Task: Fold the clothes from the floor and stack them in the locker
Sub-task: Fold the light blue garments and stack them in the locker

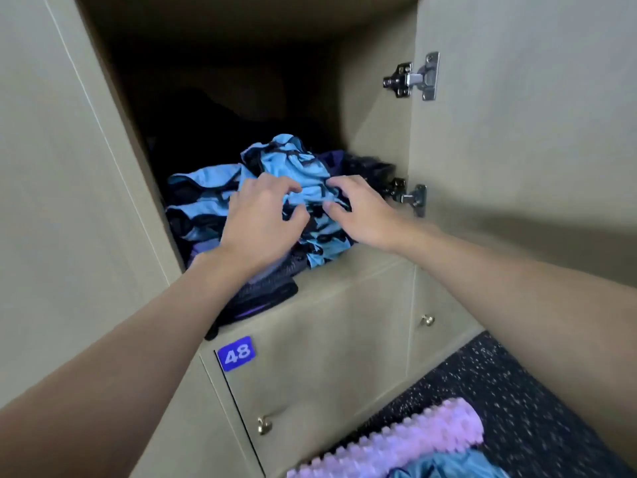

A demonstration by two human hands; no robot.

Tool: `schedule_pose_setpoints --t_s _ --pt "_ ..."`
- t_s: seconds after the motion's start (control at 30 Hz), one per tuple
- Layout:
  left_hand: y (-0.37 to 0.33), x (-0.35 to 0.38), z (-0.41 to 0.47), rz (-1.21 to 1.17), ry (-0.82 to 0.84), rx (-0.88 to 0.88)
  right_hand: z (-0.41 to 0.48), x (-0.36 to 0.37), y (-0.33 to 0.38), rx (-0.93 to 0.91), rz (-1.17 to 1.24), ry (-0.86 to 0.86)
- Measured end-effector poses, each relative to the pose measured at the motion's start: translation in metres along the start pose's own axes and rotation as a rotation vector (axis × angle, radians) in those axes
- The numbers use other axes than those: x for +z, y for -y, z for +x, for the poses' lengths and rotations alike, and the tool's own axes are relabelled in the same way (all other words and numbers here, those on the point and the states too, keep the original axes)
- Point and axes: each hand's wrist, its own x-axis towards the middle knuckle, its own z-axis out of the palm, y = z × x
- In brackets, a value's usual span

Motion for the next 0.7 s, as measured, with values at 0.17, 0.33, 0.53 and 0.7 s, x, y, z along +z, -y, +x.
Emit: schedule_pose_setpoints --t_s 0.17,0.33,0.53,0.7 --pt "-0.026 0.046 -0.074 -0.219 0.229 -0.017 -0.093 0.015 -0.024 0.11 0.033 0.03" --pt "-0.045 0.099 -0.148 -0.282 0.48 -0.101 -0.197 0.041 -0.076 0.313 0.018 0.133" --pt "-0.043 0.174 -0.241 -0.351 0.732 -0.241 -0.3 0.093 -0.149 0.576 -0.007 0.235" --pt "-0.019 0.232 -0.316 -0.327 0.898 -0.347 -0.36 0.136 -0.186 0.687 0.001 0.381"
